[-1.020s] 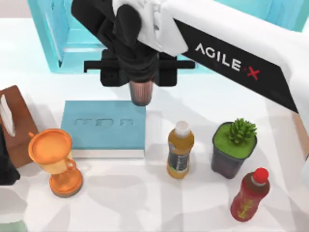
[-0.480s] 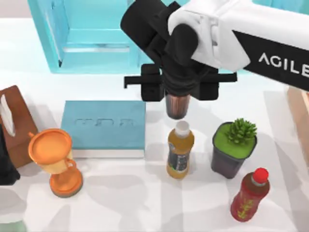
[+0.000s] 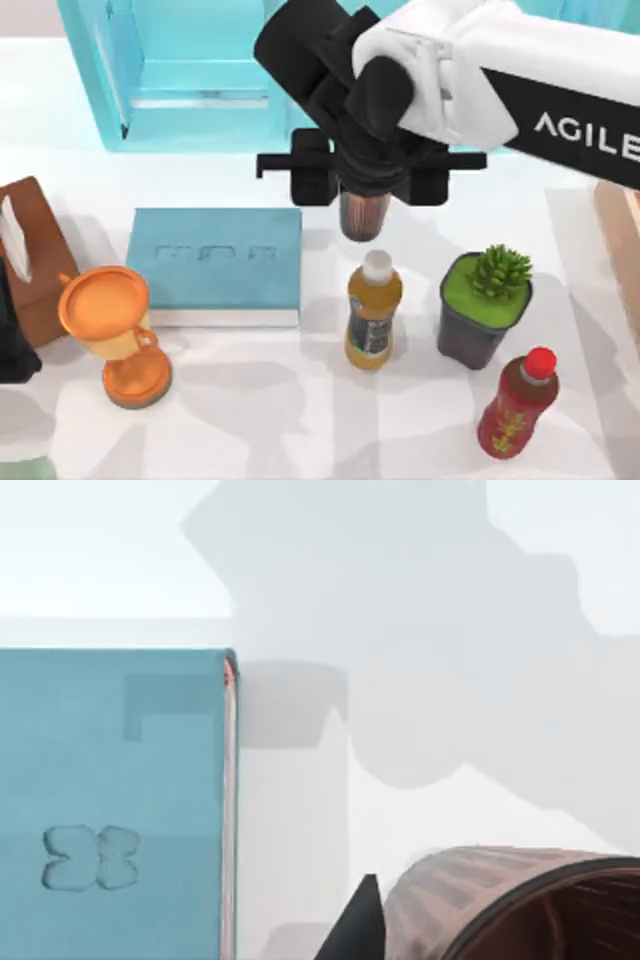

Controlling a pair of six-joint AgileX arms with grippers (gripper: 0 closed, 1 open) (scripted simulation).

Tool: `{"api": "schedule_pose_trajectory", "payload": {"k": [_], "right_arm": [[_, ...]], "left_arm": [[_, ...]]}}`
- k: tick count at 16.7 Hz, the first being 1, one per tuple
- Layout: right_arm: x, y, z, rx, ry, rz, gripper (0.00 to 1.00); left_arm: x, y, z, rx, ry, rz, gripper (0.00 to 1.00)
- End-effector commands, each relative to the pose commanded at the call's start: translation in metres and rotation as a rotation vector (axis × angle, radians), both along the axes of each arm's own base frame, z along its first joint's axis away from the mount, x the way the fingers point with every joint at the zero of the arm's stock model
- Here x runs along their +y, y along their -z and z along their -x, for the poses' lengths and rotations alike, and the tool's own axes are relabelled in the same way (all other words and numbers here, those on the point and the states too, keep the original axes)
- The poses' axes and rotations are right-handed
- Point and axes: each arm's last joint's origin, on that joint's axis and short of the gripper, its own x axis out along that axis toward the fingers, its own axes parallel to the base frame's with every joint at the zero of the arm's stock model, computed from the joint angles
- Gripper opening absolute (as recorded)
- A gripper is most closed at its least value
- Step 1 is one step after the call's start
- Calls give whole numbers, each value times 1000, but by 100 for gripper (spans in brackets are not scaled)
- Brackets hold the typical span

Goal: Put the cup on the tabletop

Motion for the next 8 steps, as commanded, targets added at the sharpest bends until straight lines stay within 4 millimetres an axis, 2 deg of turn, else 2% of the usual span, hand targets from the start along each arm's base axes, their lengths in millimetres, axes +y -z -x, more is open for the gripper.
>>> {"api": "schedule_pose_trajectory", "payload": {"k": [5, 8], "right_arm": [[-1, 41, -13, 6, -2, 5, 0], [-2, 51, -14, 14, -5, 14, 0]], "left_arm": [[0, 0, 0, 0, 0, 0, 100], [0, 0, 0, 0, 0, 0, 100]]}}
